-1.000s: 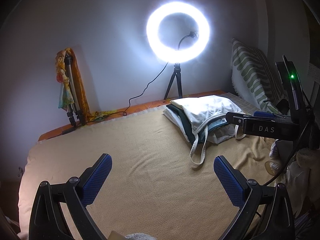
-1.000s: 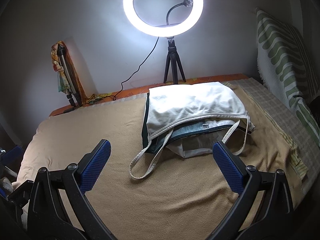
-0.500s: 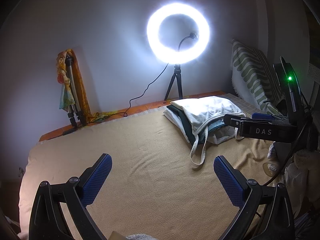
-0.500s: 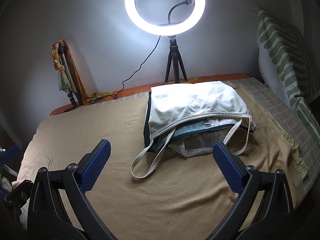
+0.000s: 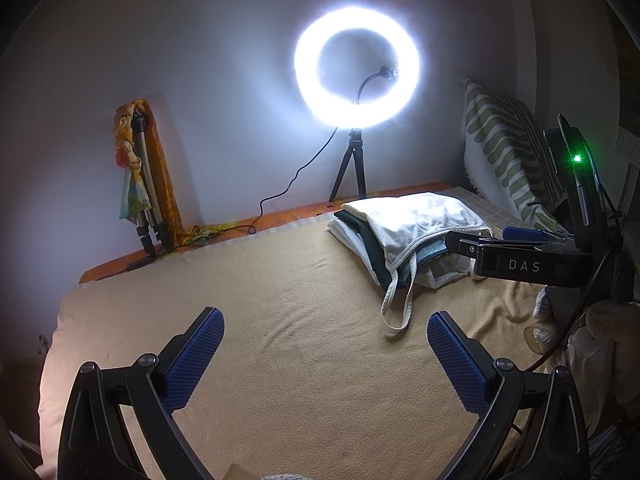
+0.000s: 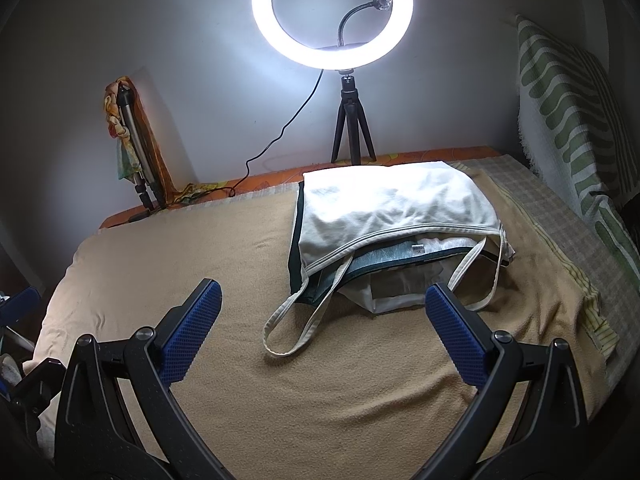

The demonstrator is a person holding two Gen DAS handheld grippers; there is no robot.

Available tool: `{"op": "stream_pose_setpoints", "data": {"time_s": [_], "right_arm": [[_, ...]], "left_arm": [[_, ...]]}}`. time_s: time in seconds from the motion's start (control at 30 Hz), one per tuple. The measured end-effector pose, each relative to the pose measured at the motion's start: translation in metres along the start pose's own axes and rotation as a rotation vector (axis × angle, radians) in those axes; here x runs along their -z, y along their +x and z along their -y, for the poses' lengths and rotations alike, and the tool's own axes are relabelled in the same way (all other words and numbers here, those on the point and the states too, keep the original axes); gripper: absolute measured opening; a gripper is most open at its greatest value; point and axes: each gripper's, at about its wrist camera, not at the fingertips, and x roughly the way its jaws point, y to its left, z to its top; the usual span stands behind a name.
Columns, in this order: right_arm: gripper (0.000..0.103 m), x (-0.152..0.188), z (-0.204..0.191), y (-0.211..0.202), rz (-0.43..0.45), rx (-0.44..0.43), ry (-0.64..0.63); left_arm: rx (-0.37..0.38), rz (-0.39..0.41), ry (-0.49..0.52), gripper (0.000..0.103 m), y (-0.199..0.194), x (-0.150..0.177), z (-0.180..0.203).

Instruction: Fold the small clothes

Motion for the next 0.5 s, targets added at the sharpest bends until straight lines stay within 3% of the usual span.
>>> {"op": "stream_pose_setpoints", "data": {"time_s": [0.5], "right_arm": [[0.103, 0.0028, -0.0029, 0.0021, -0.003, 0.000, -0.005]], "left_arm": [[0.001, 0.009, -0.001, 0.103, -0.0049, -0.0004, -0.0014]]}}
